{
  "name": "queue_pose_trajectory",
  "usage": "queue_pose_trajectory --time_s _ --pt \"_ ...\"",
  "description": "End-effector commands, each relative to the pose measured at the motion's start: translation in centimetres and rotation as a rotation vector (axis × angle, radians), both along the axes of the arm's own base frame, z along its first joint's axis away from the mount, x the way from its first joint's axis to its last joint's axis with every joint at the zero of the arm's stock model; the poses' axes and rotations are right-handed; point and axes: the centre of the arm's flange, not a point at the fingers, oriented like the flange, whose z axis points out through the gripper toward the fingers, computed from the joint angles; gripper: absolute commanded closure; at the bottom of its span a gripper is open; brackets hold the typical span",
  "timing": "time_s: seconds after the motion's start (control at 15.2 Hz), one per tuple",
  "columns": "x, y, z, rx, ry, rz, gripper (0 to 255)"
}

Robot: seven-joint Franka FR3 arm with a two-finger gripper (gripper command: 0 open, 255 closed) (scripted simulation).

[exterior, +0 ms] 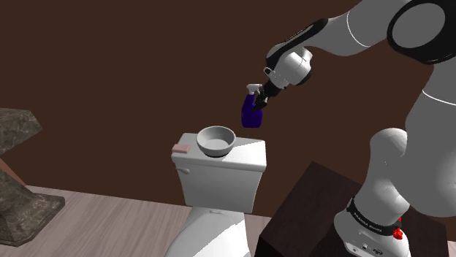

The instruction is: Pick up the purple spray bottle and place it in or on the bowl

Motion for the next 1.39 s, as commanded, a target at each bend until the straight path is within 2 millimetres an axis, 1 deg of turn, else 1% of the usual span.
queue_pose_trajectory --time_s 0.0,0.73,0.79,1.32 --pt "0.9 1.0 0.3 0.000 0.000 0.000 255" --pt "11.3 11.1 -0.2 0.000 0.000 0.000 255" --pt "12.5 12.4 -0.2 0.000 0.000 0.000 255" --pt "12.5 12.4 -4.4 0.000 0.000 0.000 255"
